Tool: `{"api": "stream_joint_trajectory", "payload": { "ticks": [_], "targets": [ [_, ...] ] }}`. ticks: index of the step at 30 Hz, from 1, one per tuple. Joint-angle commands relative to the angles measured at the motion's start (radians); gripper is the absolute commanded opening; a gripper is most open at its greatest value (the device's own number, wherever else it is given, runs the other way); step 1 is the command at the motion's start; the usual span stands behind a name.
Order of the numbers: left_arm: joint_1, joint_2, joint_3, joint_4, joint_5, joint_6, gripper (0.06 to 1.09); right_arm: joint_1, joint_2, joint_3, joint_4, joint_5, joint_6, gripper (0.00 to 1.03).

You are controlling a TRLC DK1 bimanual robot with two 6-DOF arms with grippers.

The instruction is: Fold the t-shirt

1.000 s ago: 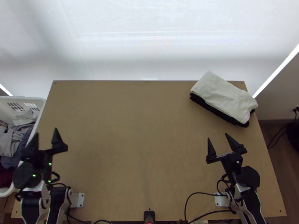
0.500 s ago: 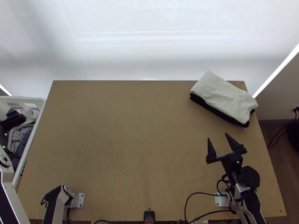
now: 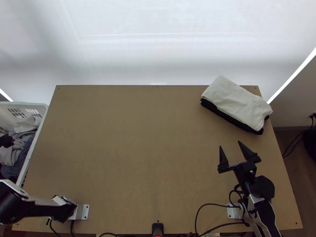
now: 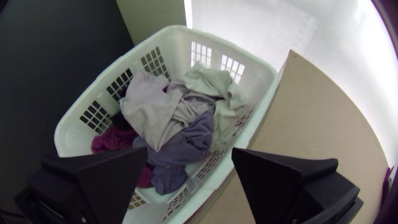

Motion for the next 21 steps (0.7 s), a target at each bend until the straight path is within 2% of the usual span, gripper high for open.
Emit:
{"api": "stream_joint_trajectory", "payload": {
  "ticks": [1, 9, 14, 16, 21],
  "targets": [
    [0.035, 0.142, 0.065, 0.034, -0.029, 0.054, 1.04, 0.008, -0.008, -0.011, 0.009, 0.0, 0.011, 0.99],
    [0.068, 0.421, 0.214, 0.046, -0.051, 0.078, 1.03, 0.008, -0.008, -0.011, 0.009, 0.0, 0.011, 0.99],
    [0.068, 0.54, 0.257, 0.143, -0.055, 0.098, 1.03, 0.008, -0.008, -0.011, 0.009, 0.0, 0.011, 0.99],
    [0.064, 0.601, 0.291, 0.192, -0.092, 0.098, 1.03, 0.008, -0.008, -0.011, 0.009, 0.0, 0.011, 0.99],
    [0.057, 0.731, 0.393, 0.192, -0.126, 0.092, 1.03, 0.008, -0.008, -0.011, 0.009, 0.0, 0.011, 0.99]
  ]
}}
